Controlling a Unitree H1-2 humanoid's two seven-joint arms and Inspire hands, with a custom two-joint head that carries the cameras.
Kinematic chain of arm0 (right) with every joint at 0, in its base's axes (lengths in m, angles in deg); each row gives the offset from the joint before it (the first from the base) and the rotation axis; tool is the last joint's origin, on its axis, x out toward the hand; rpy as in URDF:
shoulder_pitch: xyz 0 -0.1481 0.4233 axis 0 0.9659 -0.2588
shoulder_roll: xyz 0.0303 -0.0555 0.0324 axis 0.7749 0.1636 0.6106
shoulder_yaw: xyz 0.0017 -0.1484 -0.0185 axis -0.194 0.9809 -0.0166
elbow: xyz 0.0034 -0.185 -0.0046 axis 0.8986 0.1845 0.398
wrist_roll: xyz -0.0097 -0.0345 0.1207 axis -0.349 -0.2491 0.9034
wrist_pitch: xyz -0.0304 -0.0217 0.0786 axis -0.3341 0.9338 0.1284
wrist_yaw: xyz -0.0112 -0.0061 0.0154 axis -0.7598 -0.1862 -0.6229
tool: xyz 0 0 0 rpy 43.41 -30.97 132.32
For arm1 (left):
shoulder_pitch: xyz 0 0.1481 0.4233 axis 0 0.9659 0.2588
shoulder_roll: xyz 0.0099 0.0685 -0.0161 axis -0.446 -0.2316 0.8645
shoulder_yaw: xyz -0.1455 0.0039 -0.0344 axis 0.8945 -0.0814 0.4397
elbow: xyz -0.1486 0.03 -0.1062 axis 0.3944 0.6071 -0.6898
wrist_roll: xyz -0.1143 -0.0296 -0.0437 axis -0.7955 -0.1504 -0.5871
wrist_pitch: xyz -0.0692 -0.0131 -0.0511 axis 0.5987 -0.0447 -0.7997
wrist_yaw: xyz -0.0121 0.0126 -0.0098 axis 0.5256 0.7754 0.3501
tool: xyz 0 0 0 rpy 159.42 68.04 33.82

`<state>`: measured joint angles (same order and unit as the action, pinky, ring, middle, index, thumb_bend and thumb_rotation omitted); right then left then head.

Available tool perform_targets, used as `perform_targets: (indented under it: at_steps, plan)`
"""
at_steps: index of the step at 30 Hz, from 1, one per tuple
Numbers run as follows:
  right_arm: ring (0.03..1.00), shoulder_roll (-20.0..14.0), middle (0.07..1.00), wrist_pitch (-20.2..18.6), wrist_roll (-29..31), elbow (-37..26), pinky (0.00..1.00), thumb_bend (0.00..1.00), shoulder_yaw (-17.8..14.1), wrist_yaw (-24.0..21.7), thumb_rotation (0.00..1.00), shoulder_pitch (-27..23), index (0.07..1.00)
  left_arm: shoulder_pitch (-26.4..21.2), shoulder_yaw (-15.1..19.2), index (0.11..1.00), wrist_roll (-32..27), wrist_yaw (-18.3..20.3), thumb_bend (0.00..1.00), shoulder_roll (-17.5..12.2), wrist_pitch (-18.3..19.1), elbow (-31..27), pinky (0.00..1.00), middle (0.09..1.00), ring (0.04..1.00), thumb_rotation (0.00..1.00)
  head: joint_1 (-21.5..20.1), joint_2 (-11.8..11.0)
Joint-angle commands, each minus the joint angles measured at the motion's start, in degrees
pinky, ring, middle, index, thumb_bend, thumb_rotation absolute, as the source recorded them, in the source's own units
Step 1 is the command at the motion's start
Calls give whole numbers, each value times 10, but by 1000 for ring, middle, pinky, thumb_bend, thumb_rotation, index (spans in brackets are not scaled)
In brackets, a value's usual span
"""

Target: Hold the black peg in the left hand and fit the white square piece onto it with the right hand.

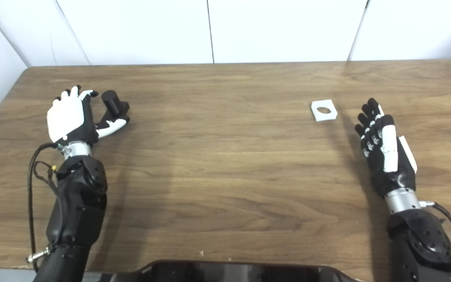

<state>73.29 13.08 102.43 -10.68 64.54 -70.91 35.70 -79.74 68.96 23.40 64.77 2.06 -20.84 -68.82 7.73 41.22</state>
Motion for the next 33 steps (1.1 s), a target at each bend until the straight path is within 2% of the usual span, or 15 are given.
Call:
perform_targets:
  at_steps: [1,6,13,18,25,33]
  plan:
    - [1000,6,1000,17,10,15,1000,494,2,-7,1000,14,1000,-33,5,812,14,-6,775,-16,0,3,1000,979,1000,470,-1,0]
    - [1000,5,1000,14,10,13,1000,523,0,-6,1000,15,1000,-42,7,819,21,6,778,-19,0,17,1000,977,1000,488,-1,-1]
    - [1000,5,1000,18,20,21,1000,507,-4,-11,1000,13,1000,-55,12,818,47,35,782,-17,0,31,1000,968,1000,536,0,-4]
    - [1000,4,1000,18,17,22,1000,530,-2,-10,1000,14,1000,-64,20,780,63,54,776,-13,0,41,1000,957,1000,554,0,-4]
    - [1000,2,1000,16,19,21,1000,536,-3,-10,1000,14,1000,-72,31,753,81,87,755,-5,0,46,1000,929,1000,559,-1,-6]
    - [1000,3,1000,10,18,16,1000,527,-4,-6,1000,15,1000,-74,19,726,85,95,745,-7,0,56,1000,918,991,535,-1,-9]
